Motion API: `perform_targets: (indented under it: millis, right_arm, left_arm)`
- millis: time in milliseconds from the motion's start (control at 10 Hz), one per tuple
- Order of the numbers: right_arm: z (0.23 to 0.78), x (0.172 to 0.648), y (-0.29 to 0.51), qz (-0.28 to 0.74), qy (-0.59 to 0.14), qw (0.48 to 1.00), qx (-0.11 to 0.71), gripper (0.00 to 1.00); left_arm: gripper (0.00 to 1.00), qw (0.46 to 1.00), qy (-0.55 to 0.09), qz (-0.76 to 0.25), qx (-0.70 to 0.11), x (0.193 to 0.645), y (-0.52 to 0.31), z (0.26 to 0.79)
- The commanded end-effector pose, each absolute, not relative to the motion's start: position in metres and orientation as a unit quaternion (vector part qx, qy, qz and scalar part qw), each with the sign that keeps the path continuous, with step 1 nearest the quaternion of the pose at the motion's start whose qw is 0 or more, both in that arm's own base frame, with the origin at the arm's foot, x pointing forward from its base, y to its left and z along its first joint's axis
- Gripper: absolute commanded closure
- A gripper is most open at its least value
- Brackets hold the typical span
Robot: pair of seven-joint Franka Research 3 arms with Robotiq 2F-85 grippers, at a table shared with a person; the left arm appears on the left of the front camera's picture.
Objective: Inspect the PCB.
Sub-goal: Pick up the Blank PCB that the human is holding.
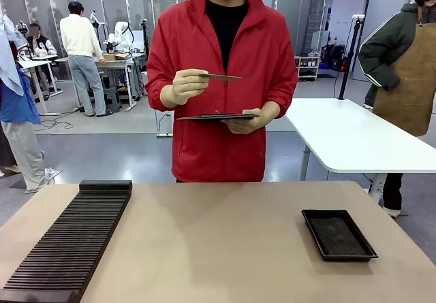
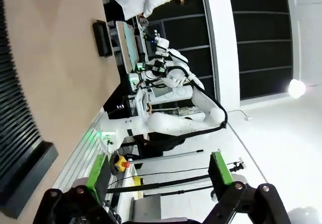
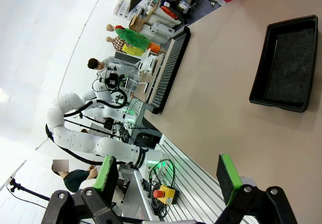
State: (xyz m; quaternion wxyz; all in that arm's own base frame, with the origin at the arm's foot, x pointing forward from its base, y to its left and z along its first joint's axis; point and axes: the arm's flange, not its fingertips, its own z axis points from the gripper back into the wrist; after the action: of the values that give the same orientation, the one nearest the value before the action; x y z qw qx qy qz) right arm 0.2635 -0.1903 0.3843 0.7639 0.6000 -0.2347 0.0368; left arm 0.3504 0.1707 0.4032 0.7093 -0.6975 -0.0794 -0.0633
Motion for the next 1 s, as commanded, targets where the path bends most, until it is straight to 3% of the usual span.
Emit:
perform_targets:
  millis: [0, 500, 900]
  right_arm:
    - [0.386, 0.263, -0.192, 0.039, -0.242, 0.76, 0.602, 0.0]
    - [0.386, 0.263, -0.192, 0.039, -0.242, 0.76, 0.602, 0.0]
    - [0.386, 0.263, -0.192, 0.039, -0.242, 0.76, 0.602, 0.0]
  left_arm:
    - [0.0, 0.703, -0.113, -0.047, -0.701, 0.333, 0.191, 0.39]
    - [0.0, 0.682, -0.121, -0.066, -0.718, 0.343, 0.222, 0.382]
    - [0.0, 0.697, -0.127, -0.046, -0.705, 0.331, 0.219, 0.379]
